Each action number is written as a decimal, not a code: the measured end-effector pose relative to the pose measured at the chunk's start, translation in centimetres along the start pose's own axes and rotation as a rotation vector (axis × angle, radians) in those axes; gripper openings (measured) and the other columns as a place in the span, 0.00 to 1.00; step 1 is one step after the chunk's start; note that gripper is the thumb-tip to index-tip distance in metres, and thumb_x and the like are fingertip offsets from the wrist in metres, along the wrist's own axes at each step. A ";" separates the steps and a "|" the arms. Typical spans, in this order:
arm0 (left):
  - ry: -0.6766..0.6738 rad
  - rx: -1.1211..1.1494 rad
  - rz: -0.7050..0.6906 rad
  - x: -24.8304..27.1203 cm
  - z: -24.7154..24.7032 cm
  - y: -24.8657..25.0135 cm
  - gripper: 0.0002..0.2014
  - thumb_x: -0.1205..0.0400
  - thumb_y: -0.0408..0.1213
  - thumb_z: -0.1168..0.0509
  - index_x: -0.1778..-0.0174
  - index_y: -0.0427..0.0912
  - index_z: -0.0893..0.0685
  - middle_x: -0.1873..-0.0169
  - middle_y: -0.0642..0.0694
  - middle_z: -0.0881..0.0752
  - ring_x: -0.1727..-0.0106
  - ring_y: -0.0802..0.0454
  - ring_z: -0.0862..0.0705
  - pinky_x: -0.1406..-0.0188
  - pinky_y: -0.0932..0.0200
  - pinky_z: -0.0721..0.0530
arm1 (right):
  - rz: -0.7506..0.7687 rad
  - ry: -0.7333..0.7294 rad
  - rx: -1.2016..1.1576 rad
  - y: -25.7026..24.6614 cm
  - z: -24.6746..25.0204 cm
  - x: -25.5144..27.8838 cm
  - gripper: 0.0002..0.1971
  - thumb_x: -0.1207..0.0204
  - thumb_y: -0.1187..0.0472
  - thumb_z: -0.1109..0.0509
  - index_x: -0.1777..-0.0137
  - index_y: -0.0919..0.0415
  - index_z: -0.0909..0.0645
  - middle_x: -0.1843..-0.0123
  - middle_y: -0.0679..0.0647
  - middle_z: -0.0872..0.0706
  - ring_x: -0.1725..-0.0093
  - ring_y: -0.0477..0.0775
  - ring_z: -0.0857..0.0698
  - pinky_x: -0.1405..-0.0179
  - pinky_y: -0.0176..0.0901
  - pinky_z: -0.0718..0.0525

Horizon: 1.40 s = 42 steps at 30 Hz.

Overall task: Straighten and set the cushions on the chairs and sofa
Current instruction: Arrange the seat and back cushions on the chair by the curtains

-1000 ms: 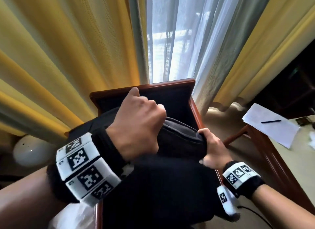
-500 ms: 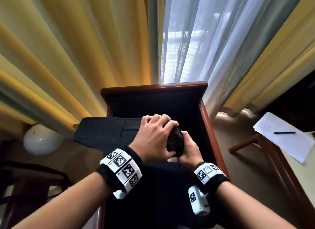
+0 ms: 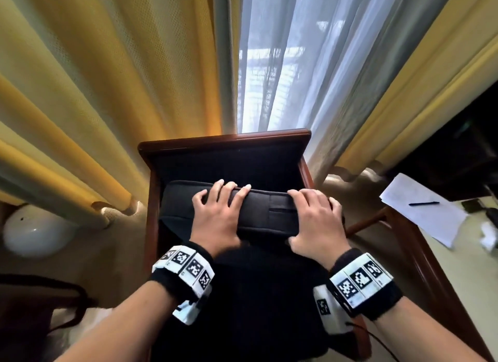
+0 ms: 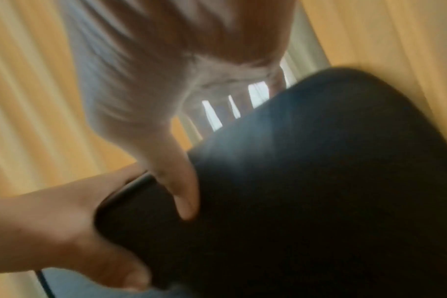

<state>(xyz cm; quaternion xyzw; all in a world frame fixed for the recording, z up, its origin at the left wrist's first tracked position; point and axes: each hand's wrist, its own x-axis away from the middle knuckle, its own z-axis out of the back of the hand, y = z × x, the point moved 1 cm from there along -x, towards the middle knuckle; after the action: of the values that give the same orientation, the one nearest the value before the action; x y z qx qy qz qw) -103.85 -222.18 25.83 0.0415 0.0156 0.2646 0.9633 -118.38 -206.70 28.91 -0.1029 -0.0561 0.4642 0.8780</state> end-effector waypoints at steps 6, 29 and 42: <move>0.024 -0.009 -0.060 0.1 0.0 2.2 0.56 0.49 0.61 0.27 0.21 0.50 0.31 0.28 0.45 0.22 0.24 0.42 0.26 0.36 0.42 0.32 | -0.041 -0.189 0.117 -1.3 -0.7 -0.7 0.48 0.45 0.48 0.25 0.22 0.51 0.38 0.32 0.51 0.27 0.29 0.56 0.28 0.25 0.64 0.41; 0.104 0.444 -0.123 2.3 9.7 -2.6 0.39 0.52 0.49 0.13 0.44 0.52 0.17 0.51 0.58 0.14 0.53 0.56 0.16 0.55 0.69 0.26 | -0.110 0.150 -0.232 4.1 2.8 2.2 0.42 0.68 0.50 0.24 0.43 0.53 0.15 0.50 0.51 0.12 0.47 0.60 0.14 0.41 0.56 0.27; 0.140 0.370 -0.223 -1.8 8.9 4.2 0.37 0.44 0.54 0.20 0.37 0.53 0.18 0.48 0.51 0.13 0.47 0.46 0.17 0.45 0.51 0.24 | -0.214 -0.053 -0.555 2.3 -2.1 0.0 0.59 0.57 0.65 0.15 0.19 0.52 0.35 0.26 0.56 0.26 0.26 0.59 0.27 0.25 0.53 0.27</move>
<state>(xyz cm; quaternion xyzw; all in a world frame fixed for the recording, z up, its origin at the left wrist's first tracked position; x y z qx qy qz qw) -107.02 -220.13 35.07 0.1968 0.1351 0.1513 0.9592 -119.81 -205.77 26.37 -0.3204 -0.2143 0.3383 0.8585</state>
